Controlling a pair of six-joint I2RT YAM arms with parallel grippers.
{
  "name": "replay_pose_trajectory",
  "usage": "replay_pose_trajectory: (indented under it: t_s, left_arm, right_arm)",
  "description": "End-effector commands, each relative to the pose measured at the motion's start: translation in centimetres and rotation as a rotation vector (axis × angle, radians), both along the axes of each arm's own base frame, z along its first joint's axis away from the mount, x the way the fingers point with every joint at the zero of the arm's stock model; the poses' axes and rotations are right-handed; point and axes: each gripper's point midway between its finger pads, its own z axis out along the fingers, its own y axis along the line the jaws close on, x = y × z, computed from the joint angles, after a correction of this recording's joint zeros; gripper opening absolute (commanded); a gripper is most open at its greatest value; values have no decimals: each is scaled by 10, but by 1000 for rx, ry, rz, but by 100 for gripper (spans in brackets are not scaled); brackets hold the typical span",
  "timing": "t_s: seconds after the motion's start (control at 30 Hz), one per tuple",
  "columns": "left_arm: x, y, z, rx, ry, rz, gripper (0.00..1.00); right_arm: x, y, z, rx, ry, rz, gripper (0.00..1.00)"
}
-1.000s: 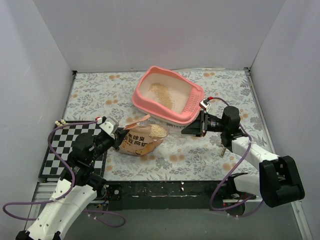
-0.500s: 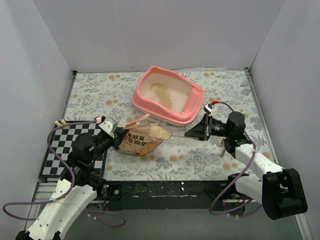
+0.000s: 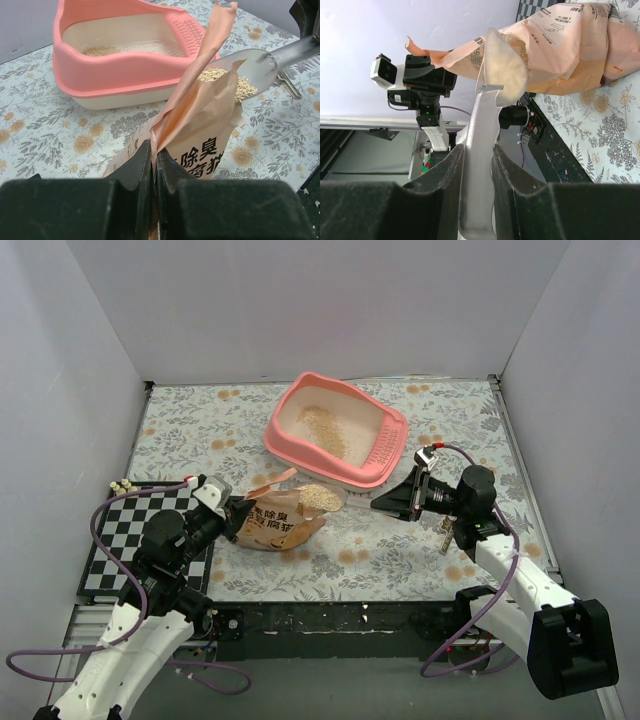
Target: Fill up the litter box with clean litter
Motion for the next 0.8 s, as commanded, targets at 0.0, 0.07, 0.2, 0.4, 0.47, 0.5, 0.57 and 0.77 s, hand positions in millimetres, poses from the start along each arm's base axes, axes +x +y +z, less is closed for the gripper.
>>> replay_pose_trajectory:
  t_s: [0.0, 0.07, 0.2, 0.4, 0.47, 0.5, 0.57, 0.77]
  left_arm:
    - [-4, 3, 55, -108, -171, 11, 0]
    - [-2, 6, 56, -106, -177, 31, 0]
    - [1, 8, 56, -100, -186, 45, 0]
    - [3, 6, 54, -105, -193, 44, 0]
    - [3, 5, 52, -105, -192, 38, 0]
    - [3, 4, 51, -104, -188, 33, 0]
    - [3, 3, 48, -107, -184, 27, 0]
    - [3, 1, 40, -105, -178, 16, 0]
  right_arm:
    - [8, -1, 33, 26, -53, -43, 1]
    - [8, -1, 38, 33, -51, -53, 1]
    - [7, -2, 46, 51, -41, -66, 1]
    - [13, -4, 59, 73, -39, -122, 1]
    - [19, -5, 63, 79, -38, -151, 1]
    - [22, -5, 66, 81, -41, -165, 1]
    - [30, -5, 70, 81, -41, -191, 1]
    - [58, -4, 84, 106, -56, -264, 1]
